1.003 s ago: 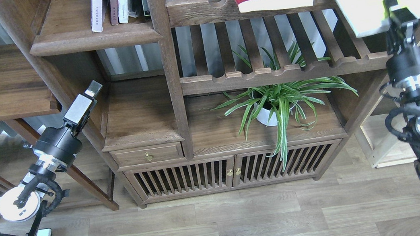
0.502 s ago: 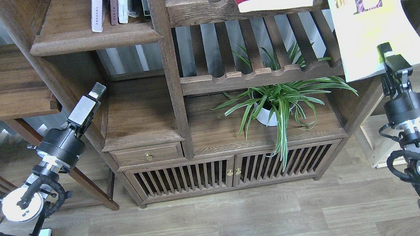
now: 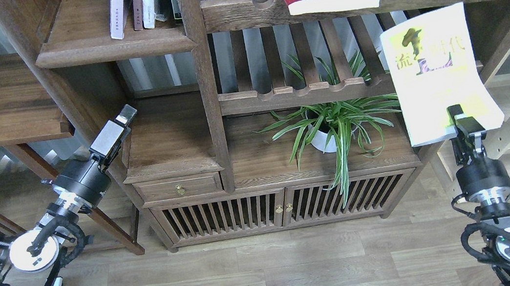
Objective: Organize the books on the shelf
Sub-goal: 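Grasp the yellow book with the right gripper and pull it out, then lower the yellow book with the right gripper toward the left gripper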
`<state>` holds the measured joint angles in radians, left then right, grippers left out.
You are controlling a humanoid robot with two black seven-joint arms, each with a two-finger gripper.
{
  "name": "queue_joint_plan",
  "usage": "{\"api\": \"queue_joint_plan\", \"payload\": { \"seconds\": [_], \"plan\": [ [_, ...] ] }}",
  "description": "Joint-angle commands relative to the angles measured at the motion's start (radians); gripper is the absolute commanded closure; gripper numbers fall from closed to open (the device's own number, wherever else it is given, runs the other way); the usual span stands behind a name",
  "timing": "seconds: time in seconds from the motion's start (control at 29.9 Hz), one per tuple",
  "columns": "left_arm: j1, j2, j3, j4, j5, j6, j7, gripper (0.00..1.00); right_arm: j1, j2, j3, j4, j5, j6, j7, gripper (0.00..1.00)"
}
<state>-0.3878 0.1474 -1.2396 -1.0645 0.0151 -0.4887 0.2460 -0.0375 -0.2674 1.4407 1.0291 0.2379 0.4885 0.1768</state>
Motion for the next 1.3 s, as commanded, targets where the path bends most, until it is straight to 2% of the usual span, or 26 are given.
{"api": "queue_joint_plan", "payload": {
  "seconds": [0.0, 0.4, 0.77, 1.27],
  "plan": [
    [0.004, 0.003, 0.032, 0.000, -0.032, 0.000, 0.001, 0.01, -0.015, 0.005, -0.002, 0.000, -0.005, 0.000, 0.000, 0.96],
    [0.013, 0.003, 0.143, -0.017, -0.047, 0.000, 0.002, 0.01, -0.047, 0.023, -0.074, 0.016, -0.015, 0.000, -0.002, 0.96],
    [0.029, 0.001, 0.230, -0.028, -0.106, 0.000, 0.002, 0.01, -0.028, 0.114, -0.170, 0.054, -0.074, 0.000, -0.007, 0.96],
    [0.029, -0.002, 0.298, -0.040, -0.119, 0.000, 0.001, 0.01, -0.018, 0.119, -0.114, 0.100, -0.074, 0.000, -0.005, 0.97]
  ]
}}
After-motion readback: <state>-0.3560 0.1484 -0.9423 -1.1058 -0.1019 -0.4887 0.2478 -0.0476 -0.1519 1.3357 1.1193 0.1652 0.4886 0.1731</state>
